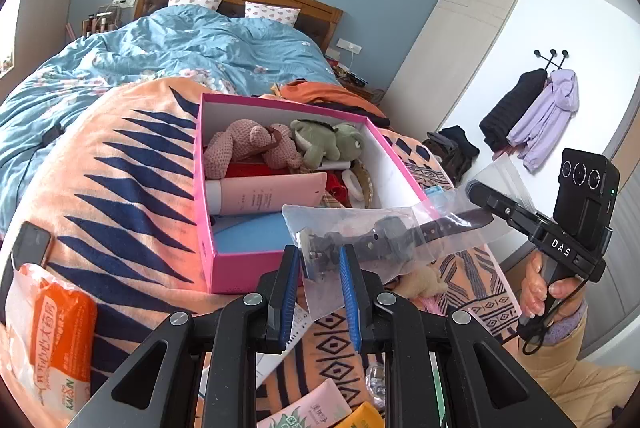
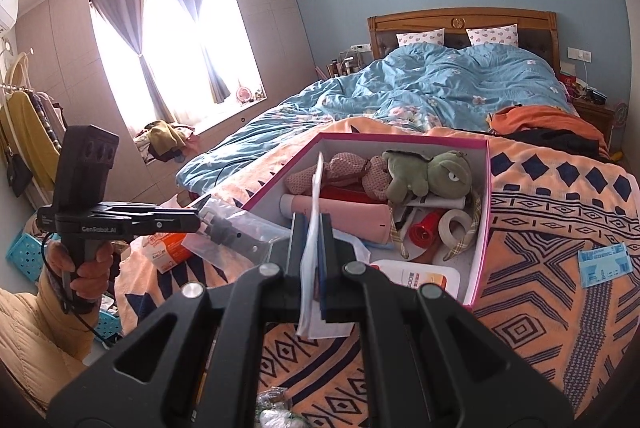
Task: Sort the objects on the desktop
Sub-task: 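Carry the watch bag over the magenta box with both tools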
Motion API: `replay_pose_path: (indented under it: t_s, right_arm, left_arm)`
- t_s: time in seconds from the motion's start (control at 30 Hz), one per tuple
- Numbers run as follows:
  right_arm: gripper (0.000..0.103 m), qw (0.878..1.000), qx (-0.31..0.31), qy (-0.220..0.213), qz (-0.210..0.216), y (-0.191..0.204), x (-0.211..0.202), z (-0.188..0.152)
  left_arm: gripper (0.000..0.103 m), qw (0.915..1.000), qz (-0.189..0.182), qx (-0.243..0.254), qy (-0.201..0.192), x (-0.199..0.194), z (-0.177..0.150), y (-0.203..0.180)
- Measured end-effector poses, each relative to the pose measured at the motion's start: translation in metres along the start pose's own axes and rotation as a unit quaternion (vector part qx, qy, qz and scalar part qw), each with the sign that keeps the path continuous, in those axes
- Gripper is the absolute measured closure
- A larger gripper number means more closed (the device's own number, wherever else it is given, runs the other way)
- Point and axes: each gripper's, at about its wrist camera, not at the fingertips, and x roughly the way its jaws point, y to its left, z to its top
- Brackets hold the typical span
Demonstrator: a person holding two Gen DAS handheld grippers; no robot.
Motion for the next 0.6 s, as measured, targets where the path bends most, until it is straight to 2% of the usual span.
replay_pose_path:
  t_s: [0.6]
  right_arm:
    - [0.097, 1.000, 0.008, -0.003, 0.005, -0.005, 0.012, 0.010]
  left_arm:
    - [0.084, 1.0000, 0.006, -0.003, 0.000, 0.008, 0.011, 0.007]
